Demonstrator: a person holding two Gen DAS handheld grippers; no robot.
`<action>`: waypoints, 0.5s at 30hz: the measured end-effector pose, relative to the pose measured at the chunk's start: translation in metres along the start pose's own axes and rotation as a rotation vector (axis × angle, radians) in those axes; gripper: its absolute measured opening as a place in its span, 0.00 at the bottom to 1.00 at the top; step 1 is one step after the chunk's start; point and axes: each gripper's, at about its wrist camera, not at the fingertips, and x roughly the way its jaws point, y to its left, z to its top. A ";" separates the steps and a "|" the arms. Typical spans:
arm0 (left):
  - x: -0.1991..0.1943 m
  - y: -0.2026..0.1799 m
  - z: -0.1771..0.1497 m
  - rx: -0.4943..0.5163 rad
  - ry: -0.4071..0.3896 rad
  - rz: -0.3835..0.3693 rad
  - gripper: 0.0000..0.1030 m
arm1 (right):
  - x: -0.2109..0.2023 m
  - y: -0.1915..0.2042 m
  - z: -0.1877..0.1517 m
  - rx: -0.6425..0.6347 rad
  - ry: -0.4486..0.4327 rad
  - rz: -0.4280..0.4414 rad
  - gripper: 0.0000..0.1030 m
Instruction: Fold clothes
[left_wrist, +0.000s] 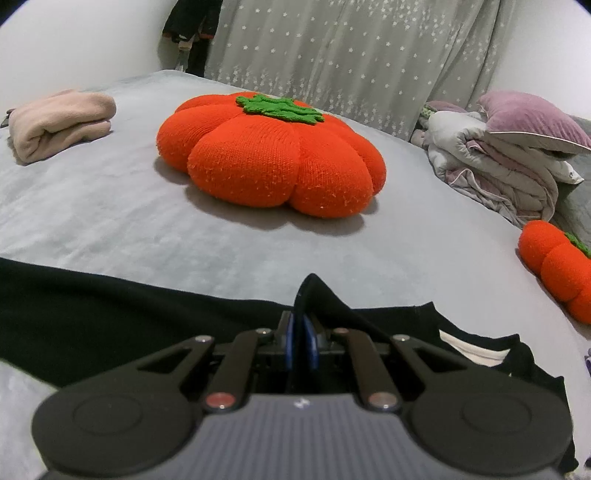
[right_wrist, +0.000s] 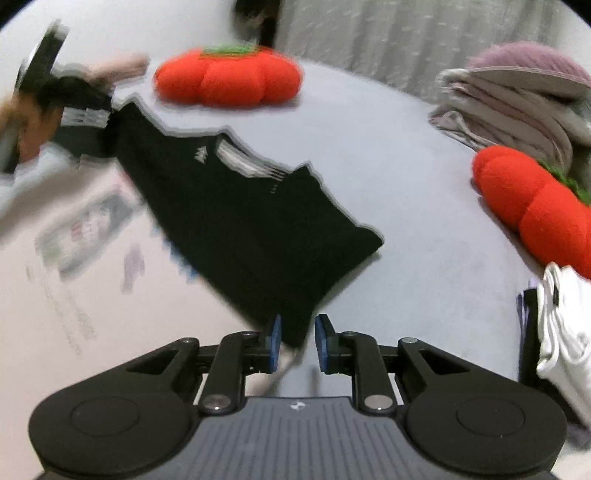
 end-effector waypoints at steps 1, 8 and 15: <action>0.000 0.000 0.000 -0.001 0.002 0.001 0.08 | -0.001 -0.006 0.003 0.051 -0.009 -0.003 0.19; 0.001 0.003 0.001 -0.017 0.014 -0.010 0.08 | -0.019 -0.046 0.011 0.398 -0.108 0.223 0.19; 0.003 0.000 -0.003 -0.002 0.021 0.002 0.08 | -0.001 -0.044 0.009 0.409 -0.038 0.202 0.19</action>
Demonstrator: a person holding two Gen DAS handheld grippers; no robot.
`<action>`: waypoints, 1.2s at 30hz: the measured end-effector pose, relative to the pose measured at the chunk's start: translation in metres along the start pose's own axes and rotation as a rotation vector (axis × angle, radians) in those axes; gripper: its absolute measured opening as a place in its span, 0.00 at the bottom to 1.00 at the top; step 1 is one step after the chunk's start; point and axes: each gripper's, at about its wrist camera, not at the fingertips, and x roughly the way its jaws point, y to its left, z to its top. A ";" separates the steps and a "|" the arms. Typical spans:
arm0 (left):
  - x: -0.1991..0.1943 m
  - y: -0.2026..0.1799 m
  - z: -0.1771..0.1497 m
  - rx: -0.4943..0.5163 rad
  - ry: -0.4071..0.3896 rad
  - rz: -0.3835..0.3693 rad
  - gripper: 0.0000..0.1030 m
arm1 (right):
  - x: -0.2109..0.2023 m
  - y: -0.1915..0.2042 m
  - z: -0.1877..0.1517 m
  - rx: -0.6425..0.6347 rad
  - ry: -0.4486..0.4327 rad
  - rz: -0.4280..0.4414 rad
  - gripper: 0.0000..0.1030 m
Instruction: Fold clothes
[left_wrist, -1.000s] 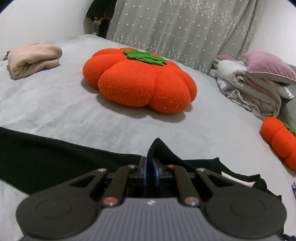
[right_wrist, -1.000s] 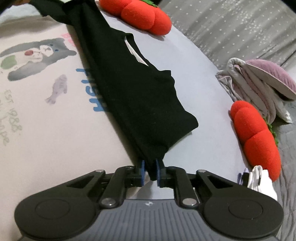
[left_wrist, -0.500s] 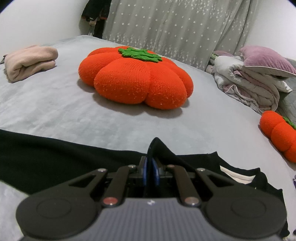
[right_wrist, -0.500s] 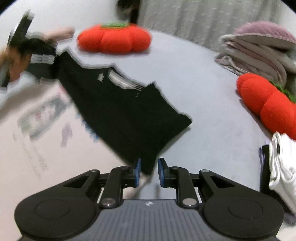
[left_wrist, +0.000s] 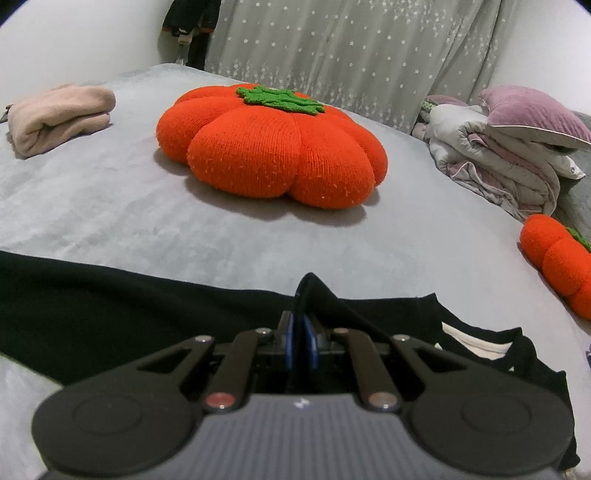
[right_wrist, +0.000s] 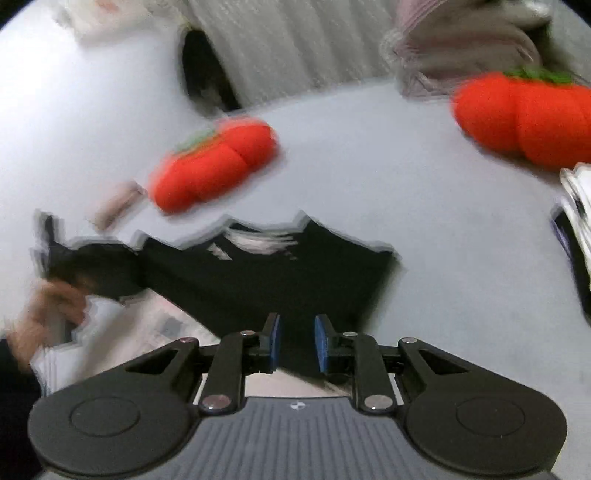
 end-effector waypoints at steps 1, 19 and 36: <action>0.000 0.000 0.000 0.000 0.000 0.001 0.08 | 0.007 0.000 -0.002 -0.011 0.023 -0.031 0.19; 0.005 0.000 -0.004 0.030 0.022 0.043 0.08 | 0.046 0.011 -0.015 -0.121 0.138 -0.250 0.10; 0.007 -0.002 -0.007 0.049 0.037 0.032 0.08 | 0.072 -0.068 0.025 0.367 -0.075 -0.038 0.32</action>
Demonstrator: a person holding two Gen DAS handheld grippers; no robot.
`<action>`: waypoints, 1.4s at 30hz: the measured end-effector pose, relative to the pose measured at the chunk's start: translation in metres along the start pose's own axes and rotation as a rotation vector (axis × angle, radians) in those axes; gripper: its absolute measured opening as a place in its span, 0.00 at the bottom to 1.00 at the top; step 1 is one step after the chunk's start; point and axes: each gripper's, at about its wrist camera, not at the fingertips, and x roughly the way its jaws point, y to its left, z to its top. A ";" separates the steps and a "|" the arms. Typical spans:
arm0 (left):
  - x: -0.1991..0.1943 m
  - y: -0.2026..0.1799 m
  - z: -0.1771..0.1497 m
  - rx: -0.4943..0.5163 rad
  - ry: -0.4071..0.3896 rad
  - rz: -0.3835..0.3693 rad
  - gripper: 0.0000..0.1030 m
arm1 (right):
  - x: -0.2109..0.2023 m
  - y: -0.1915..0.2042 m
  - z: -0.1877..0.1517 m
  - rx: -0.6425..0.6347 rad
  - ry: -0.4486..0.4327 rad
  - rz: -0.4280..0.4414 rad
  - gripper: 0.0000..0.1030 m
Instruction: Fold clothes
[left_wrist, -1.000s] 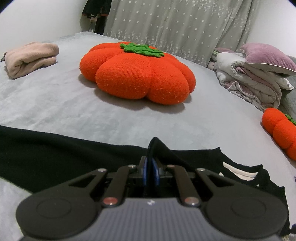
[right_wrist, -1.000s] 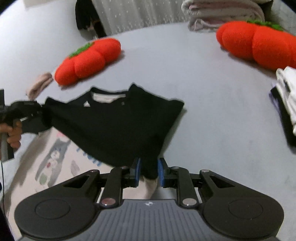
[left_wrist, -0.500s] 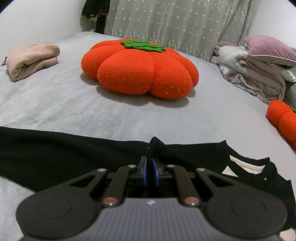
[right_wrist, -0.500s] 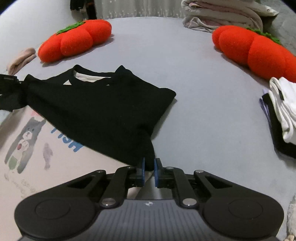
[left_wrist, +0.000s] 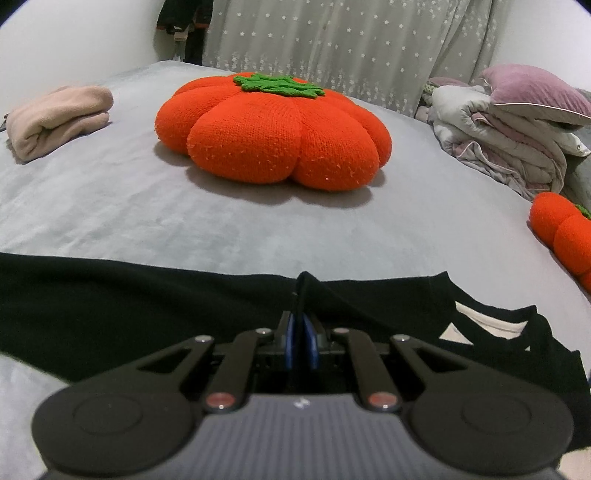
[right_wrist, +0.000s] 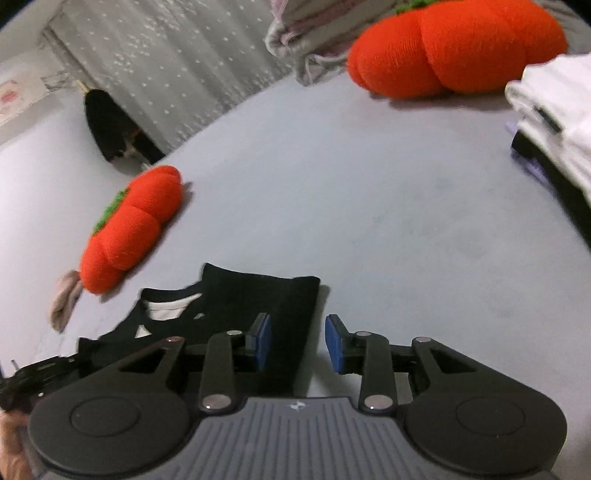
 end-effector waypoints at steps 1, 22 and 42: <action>0.000 0.001 0.000 -0.002 0.000 -0.001 0.08 | 0.006 0.000 0.000 0.004 0.009 0.001 0.32; 0.000 0.008 0.001 -0.026 -0.005 0.022 0.08 | 0.032 0.040 -0.028 -0.408 -0.123 -0.251 0.06; -0.001 0.008 0.002 -0.034 -0.005 0.003 0.08 | -0.014 0.014 -0.034 -0.092 0.125 -0.072 0.10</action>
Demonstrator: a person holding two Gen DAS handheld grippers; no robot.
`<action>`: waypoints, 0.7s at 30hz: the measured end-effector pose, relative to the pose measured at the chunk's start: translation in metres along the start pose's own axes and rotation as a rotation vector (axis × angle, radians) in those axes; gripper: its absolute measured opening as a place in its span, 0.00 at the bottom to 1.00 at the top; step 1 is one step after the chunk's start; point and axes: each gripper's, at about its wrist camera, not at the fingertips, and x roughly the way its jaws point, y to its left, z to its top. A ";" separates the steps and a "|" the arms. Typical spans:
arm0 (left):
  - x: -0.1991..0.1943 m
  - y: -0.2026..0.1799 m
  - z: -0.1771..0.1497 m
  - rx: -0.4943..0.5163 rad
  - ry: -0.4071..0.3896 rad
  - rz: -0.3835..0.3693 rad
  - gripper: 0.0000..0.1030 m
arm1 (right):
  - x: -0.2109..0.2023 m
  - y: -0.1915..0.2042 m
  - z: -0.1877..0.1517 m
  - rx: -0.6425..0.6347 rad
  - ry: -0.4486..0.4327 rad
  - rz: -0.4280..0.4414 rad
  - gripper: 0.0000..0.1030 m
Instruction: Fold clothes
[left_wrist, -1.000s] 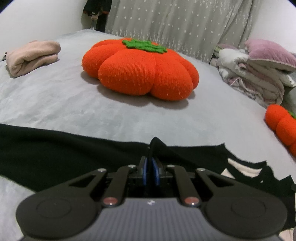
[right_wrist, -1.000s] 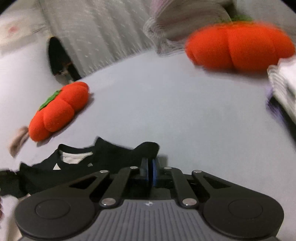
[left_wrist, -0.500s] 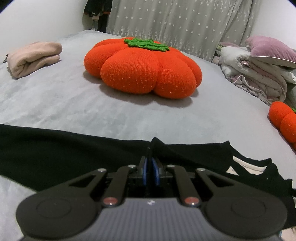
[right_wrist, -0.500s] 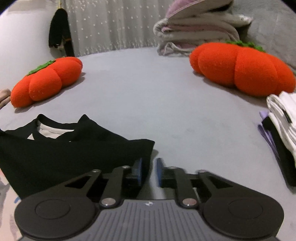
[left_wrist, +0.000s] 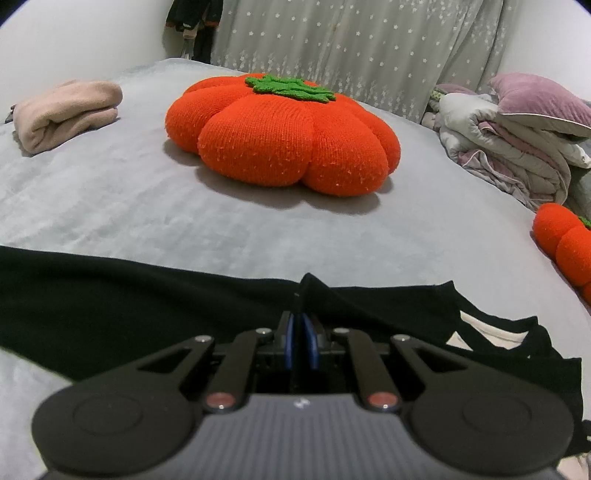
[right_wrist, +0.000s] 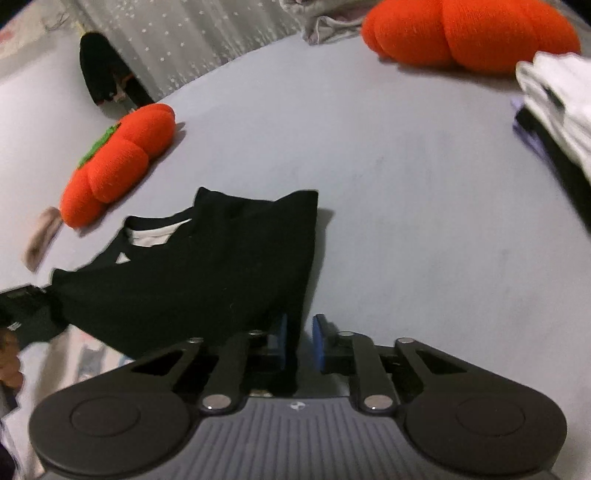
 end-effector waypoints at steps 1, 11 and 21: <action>0.001 0.000 0.000 -0.001 0.002 0.000 0.08 | -0.002 0.000 0.000 0.013 0.000 0.013 0.10; 0.005 -0.001 -0.002 0.015 0.007 0.017 0.08 | 0.004 0.009 -0.005 -0.047 0.018 -0.038 0.04; 0.004 -0.002 -0.003 0.023 0.009 0.022 0.08 | -0.012 0.034 -0.006 -0.219 -0.095 -0.106 0.04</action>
